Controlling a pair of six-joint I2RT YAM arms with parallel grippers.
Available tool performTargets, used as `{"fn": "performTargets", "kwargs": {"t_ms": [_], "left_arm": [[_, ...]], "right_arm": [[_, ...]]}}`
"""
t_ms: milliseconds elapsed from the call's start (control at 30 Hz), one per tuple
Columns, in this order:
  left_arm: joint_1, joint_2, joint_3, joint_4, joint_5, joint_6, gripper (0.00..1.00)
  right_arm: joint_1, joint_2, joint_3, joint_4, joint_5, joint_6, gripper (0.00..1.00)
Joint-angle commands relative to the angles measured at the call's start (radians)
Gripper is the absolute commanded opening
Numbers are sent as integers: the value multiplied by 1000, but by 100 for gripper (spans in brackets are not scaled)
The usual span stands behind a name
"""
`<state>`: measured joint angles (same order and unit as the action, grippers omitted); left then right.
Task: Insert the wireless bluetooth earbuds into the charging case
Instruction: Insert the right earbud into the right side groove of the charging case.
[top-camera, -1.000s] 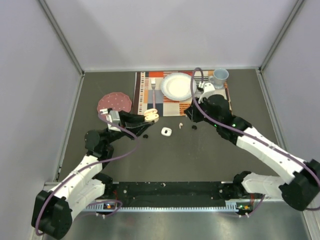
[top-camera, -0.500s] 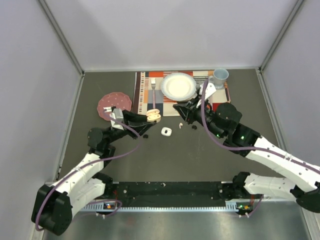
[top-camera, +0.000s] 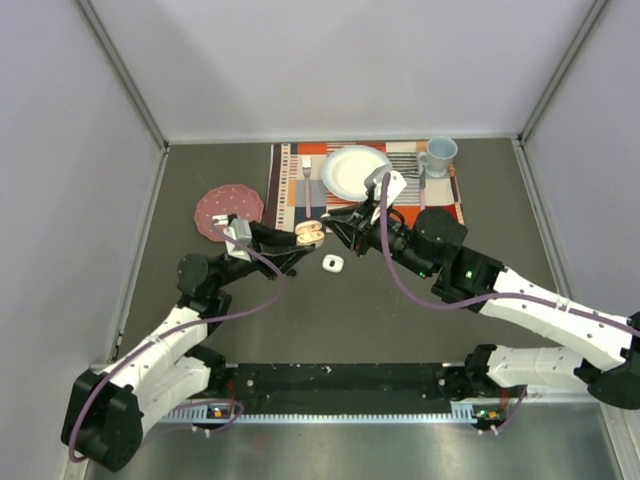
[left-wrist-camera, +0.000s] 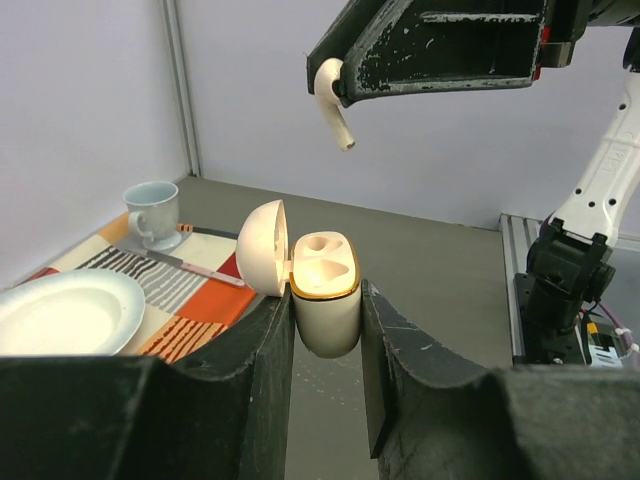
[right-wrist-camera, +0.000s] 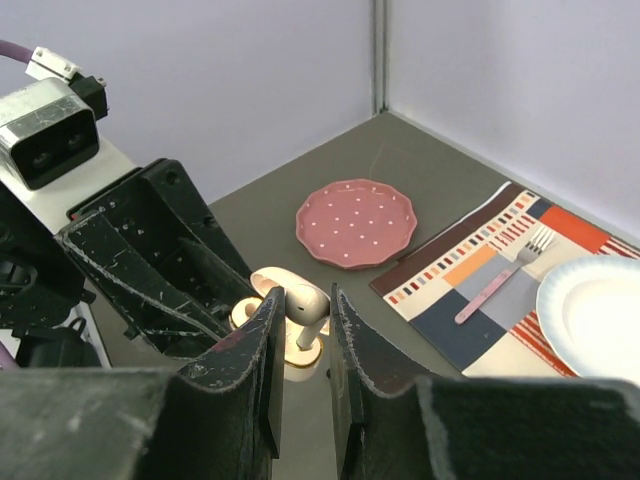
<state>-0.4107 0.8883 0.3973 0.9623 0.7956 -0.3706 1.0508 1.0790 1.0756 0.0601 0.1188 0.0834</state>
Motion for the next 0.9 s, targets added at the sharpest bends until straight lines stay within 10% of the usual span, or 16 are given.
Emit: {"fn": "performTargets", "kwargs": {"t_ms": [0,867], "left_arm": [[-8,-38,43,-10,-13,45,0],[-20,-60,60,-37,-27,75,0]], "right_arm": [[23,4,53,41,-21,-20,9],[32,70,53,-20,-41,-51,9]]}}
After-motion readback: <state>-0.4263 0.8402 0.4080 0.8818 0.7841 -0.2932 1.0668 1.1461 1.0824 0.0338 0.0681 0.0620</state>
